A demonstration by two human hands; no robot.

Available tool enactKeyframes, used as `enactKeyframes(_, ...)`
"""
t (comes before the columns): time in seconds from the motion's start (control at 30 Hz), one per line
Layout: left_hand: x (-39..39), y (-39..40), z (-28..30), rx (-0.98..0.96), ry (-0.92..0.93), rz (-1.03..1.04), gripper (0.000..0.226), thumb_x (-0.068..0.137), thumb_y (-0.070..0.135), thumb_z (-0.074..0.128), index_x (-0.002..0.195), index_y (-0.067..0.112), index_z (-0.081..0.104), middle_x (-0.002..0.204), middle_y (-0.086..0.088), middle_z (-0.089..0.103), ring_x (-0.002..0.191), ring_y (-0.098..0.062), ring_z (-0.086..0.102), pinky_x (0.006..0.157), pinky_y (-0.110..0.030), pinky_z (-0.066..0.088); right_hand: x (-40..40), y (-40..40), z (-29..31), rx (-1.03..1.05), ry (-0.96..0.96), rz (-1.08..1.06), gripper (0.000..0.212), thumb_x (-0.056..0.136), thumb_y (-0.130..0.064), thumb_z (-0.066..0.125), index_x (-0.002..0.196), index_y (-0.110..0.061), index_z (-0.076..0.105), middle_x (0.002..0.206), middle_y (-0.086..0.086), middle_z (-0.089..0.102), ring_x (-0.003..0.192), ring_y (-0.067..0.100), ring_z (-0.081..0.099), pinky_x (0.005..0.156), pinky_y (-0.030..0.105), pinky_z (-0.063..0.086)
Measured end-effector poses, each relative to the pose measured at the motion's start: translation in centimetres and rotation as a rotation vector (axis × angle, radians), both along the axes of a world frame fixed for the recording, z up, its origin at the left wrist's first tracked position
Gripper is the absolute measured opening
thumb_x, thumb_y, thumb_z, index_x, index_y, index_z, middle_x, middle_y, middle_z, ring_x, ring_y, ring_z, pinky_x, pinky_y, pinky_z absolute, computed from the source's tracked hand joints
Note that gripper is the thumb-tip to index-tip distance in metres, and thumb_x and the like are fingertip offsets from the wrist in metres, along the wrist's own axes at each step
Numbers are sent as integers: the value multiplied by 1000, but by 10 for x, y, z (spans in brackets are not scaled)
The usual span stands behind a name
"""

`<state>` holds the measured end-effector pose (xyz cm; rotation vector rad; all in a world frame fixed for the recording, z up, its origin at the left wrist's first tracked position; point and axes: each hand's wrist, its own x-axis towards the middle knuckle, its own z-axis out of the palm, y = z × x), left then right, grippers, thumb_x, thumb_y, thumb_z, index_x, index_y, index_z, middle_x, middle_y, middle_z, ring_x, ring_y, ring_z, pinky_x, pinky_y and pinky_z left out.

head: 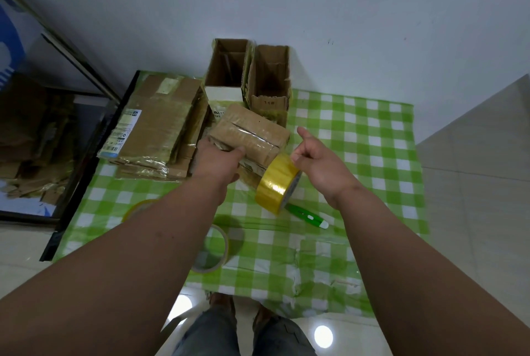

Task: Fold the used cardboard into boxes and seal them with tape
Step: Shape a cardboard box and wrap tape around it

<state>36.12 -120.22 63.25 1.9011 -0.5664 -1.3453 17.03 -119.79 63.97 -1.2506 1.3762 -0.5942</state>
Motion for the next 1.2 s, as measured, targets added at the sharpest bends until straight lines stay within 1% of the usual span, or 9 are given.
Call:
enactKeyframes(0.17,-6,6,-2,29,36,-45,65,84,21,77,137,24,41,126,-2,59,111,-25,60,87,-44,56,9,-7,-1,49,-38,34,20,99,-9,52,80,-16,53,158,-7,33,142,16,33,113,38,30)
enactKeyframes(0.4,3,11,0,25,76,-113,66,92,13,63,139,51,37,122,12,58,106,-19,60,90,-49,52,13,4,-6,81,-40,-17,22,102,-13,47,82,-19,51,116,-4,69,115,17,60,93,33,44)
enactKeyframes(0.47,7,13,0,-20,1,-161,71,93,15,61,146,52,31,125,13,57,103,-17,62,90,-46,54,14,11,-6,82,-6,-6,21,103,-17,46,82,-20,49,107,-8,72,104,23,64,83,35,44)
enactKeyframes(0.57,12,12,1,-84,-155,-236,67,91,22,67,150,32,36,137,4,55,115,-21,60,99,-47,51,19,23,-10,84,18,33,21,103,-19,47,81,-20,49,100,-9,75,79,21,58,72,34,41)
enactKeyframes(0.8,14,9,4,-80,-334,-282,58,90,32,69,141,16,45,134,-4,55,114,-23,57,98,-41,48,16,39,-10,129,-118,-44,22,102,-15,49,81,-18,51,99,-7,76,86,23,55,76,38,41)
enactKeyframes(0.93,13,16,10,-132,-741,-415,49,90,40,66,132,17,53,140,-8,48,129,-30,39,104,-41,34,12,39,-3,126,-117,-52,21,101,-14,50,81,-16,54,99,-7,76,89,24,58,79,39,44)
enactKeyframes(1.0,10,20,16,-252,-815,-471,36,90,41,65,120,22,61,137,-6,47,129,-29,35,103,-40,32,12,39,1,122,-113,-47,19,101,-14,51,83,-15,56,97,-6,76,92,24,61,82,39,46)
enactKeyframes(1.1,4,27,25,-463,-691,-629,28,87,46,61,103,23,68,113,3,57,113,-20,48,95,-35,39,13,41,6,112,-123,-47,17,100,-14,53,84,-13,58,86,-9,74,83,16,62,76,31,48)
enactKeyframes(1.2,-4,34,34,-417,-461,-847,32,79,48,69,100,25,69,100,7,64,94,-9,61,84,-31,52,14,42,11,87,-109,-42,19,98,-17,57,80,-14,60,78,1,61,77,15,53,73,31,43)
